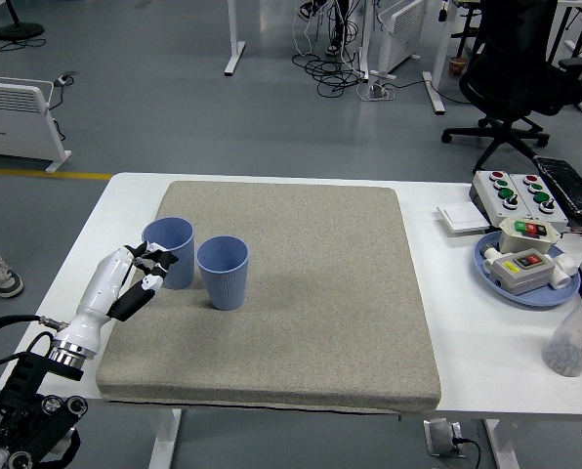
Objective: Push cup pick cup insert cup
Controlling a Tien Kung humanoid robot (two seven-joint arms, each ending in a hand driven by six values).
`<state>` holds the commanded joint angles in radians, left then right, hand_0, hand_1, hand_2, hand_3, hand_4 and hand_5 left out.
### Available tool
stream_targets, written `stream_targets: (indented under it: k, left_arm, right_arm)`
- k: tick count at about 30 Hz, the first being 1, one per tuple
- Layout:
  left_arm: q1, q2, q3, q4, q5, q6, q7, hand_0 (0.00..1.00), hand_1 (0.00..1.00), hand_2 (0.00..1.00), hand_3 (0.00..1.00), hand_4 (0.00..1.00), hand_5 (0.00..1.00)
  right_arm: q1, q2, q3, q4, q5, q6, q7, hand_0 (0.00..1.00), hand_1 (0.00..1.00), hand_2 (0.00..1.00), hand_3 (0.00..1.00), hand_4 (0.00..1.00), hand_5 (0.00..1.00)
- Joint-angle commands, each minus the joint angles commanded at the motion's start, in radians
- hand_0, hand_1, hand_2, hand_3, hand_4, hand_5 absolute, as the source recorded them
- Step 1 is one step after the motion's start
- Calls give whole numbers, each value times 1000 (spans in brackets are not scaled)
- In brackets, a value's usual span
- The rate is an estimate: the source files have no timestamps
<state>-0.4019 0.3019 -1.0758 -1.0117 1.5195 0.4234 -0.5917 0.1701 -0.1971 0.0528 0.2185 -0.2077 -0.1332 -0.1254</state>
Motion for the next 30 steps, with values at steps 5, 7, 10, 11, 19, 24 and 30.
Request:
stream_targets:
  k: [5, 7, 10, 11, 19, 24, 30]
  left_arm:
    - [-36, 51, -19, -183, 154, -94, 147, 233, 470, 497, 605, 845, 998]
    - [-66, 66, -17, -242, 238, -169, 231, 850, 912, 968, 998, 998, 900]
    - [-113, 80, -3, -270, 368, -286, 361, 850, 912, 968, 998, 998, 900]
    - [-137, 83, 10, -267, 407, -325, 400, 850, 912, 968, 998, 998, 900]
    - [-266, 95, 108, -228, 615, -568, 584, 956, 974, 998, 998, 998, 647]
    - [-329, 94, 161, -188, 640, -652, 614, 956, 974, 998, 998, 998, 647]
    - [-381, 83, 211, -129, 649, -682, 623, 939, 962, 998, 998, 998, 550]
  right_arm:
    - [-1, -1, 4, 0, -4, 1, -3, 731, 670, 711, 606, 176, 394]
    - [-1, -1, 6, -1, -7, 2, -4, 731, 671, 711, 605, 177, 394]
    - [-3, -1, 6, -1, -7, 2, -5, 731, 671, 711, 605, 177, 394]
    - [-3, -1, 6, -1, -5, 3, -5, 731, 671, 711, 605, 177, 394]
    - [-7, 0, 7, -1, -5, 4, -6, 731, 670, 711, 605, 178, 395]
    - [-8, 0, 8, 0, -7, 5, -7, 731, 670, 711, 605, 178, 395]
    - [-10, 1, 9, 0, -4, 5, -6, 731, 670, 711, 605, 178, 395]
